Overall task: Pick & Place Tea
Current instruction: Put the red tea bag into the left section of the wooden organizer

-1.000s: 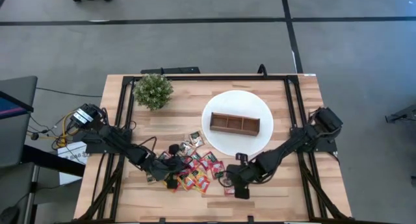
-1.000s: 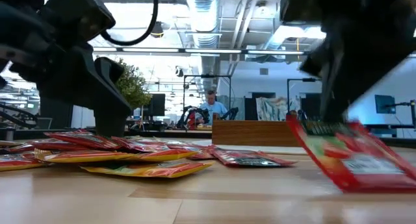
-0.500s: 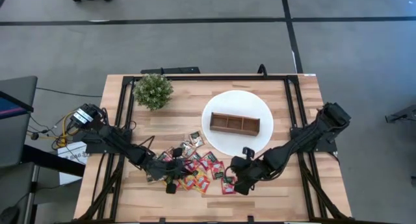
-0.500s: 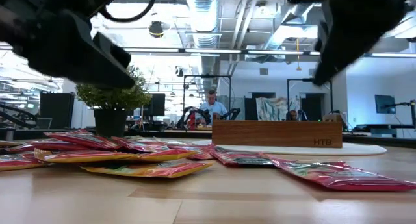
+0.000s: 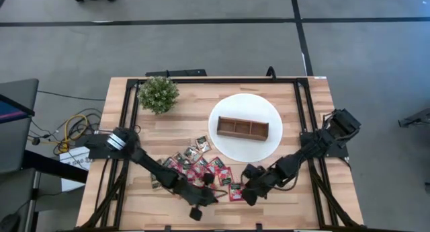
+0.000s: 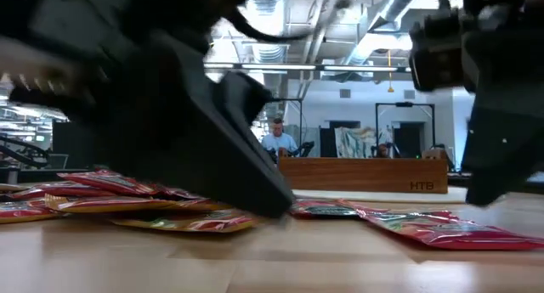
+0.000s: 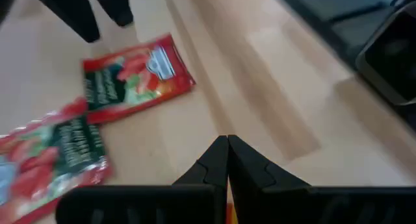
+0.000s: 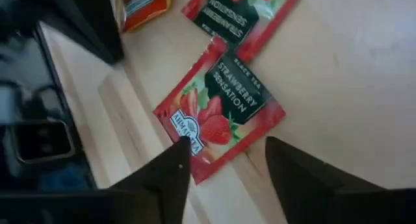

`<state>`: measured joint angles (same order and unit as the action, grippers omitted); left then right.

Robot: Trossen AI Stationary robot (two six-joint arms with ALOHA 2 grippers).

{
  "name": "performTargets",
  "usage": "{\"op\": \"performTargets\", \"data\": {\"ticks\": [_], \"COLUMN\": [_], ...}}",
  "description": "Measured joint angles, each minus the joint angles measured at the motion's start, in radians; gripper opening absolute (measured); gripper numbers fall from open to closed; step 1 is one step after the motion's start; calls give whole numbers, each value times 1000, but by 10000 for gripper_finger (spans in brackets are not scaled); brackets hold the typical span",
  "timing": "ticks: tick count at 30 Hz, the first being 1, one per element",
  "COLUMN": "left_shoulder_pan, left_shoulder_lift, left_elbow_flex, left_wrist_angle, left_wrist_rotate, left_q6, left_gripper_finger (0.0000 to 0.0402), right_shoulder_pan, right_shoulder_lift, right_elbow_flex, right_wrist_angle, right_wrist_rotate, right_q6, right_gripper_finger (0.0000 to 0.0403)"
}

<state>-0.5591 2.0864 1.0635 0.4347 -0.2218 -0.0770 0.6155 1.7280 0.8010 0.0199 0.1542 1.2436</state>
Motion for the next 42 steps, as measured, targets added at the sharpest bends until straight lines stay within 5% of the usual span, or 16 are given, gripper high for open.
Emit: {"op": "performTargets", "data": {"ticks": [9,23,29,35,42], "left_shoulder_pan": [75,149,148,137,88], "left_shoulder_lift": [101,105,105,49,-120], "left_elbow_flex": [137,136,136,134,73], "left_wrist_angle": [-51,-57,-64,-194,-330], "left_wrist_rotate": [46,89,79,47,-185], "left_q6": [2,-28,-28,-22,-16], "left_gripper_finger": [0,0,0,0,0], "right_shoulder_pan": [-5,-66,-60,-17,115], "right_shoulder_lift": [10,112,101,102,106], "right_elbow_flex": [-115,-109,-111,-111,-100], "right_wrist_angle": [199,378,382,377,328], "right_wrist_rotate": [34,-63,-55,40,380], "right_q6": [142,51,15,-27,-164], "right_gripper_finger": [208,161,112,15,8]}}
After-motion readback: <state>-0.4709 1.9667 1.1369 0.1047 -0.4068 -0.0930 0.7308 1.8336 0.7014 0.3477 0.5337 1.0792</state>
